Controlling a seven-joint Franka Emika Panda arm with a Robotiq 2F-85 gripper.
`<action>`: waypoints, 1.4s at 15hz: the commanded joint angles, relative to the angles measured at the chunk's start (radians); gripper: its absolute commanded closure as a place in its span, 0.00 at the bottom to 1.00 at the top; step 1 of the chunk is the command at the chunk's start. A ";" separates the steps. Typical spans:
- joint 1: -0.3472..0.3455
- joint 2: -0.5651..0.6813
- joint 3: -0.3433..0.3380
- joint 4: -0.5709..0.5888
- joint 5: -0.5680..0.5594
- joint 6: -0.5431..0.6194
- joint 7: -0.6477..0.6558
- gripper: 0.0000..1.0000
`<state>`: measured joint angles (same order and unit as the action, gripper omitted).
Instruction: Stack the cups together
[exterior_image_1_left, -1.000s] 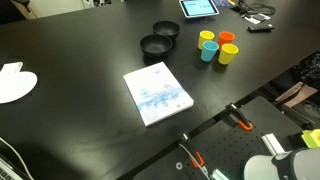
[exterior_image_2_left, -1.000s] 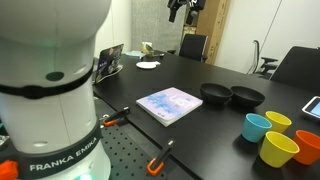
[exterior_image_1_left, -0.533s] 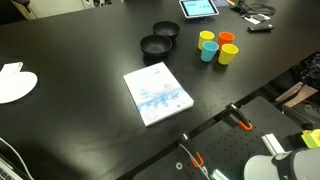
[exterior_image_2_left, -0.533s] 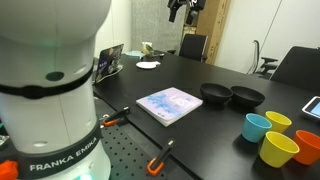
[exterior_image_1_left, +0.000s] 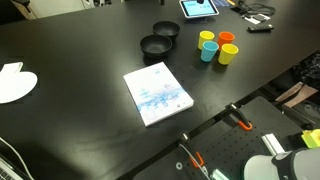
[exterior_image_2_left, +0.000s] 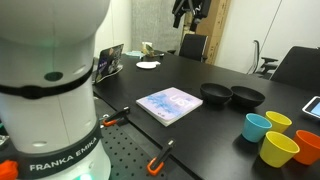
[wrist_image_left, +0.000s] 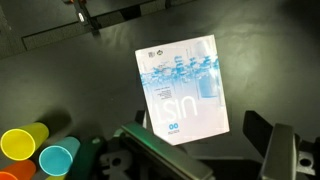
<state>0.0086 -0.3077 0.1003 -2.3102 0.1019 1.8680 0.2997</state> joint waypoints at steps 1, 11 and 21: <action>-0.033 0.151 -0.043 0.044 -0.012 0.148 0.002 0.00; -0.127 0.463 -0.203 0.273 -0.081 0.410 0.006 0.00; -0.151 0.818 -0.314 0.537 -0.108 0.481 0.041 0.00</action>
<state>-0.1413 0.4052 -0.1907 -1.8920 0.0090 2.3832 0.3076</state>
